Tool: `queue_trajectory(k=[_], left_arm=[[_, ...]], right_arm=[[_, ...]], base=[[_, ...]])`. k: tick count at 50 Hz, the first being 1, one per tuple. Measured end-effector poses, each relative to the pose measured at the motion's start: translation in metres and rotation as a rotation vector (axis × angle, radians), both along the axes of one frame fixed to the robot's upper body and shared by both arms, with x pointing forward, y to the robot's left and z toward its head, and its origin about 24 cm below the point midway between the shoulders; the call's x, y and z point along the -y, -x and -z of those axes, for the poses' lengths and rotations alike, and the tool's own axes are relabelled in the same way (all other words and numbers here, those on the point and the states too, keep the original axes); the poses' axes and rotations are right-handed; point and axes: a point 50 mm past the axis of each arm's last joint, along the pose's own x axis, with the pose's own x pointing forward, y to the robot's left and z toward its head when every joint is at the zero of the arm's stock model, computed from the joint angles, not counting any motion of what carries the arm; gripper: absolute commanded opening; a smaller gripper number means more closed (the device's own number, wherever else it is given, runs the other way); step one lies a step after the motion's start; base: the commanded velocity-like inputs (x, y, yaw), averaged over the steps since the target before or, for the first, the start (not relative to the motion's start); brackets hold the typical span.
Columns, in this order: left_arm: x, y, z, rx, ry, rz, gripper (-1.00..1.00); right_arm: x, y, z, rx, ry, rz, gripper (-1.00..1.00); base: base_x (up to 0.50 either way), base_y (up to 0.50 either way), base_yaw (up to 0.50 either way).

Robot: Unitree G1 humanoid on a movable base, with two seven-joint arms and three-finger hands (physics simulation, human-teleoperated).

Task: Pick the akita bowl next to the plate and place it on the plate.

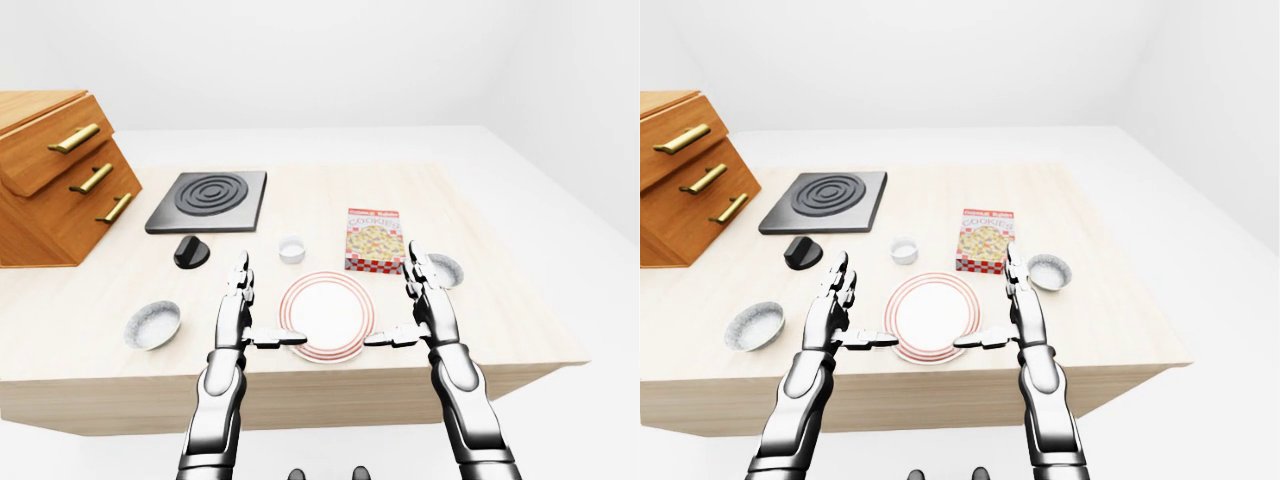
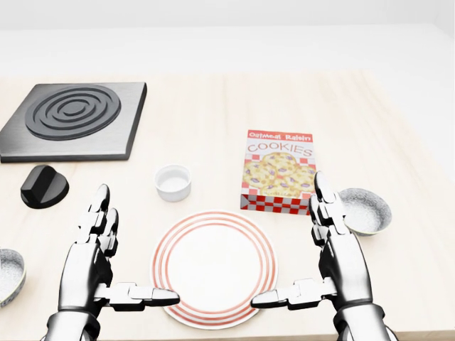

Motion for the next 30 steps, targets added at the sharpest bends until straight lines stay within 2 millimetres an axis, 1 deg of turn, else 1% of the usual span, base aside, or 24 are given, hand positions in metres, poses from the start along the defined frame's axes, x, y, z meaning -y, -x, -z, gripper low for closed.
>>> queue_trajectory(k=[25, 30], left_arm=[[0.0002, -0.0001, -0.0006, 0.001, 0.001, 0.001, 1.0], [0.0002, -0.0004, -0.0006, 0.002, 0.0, 0.001, 1.0]], right_arm=[[-0.0004, 0.0006, -0.0012, 0.005, 0.0, -0.005, 1.0], [-0.0006, 0.0003, -0.0011, 0.004, -0.004, -0.006, 1.0]], base=[[0.24, -0.02, 0.0], [0.07, 0.0, 0.0]])
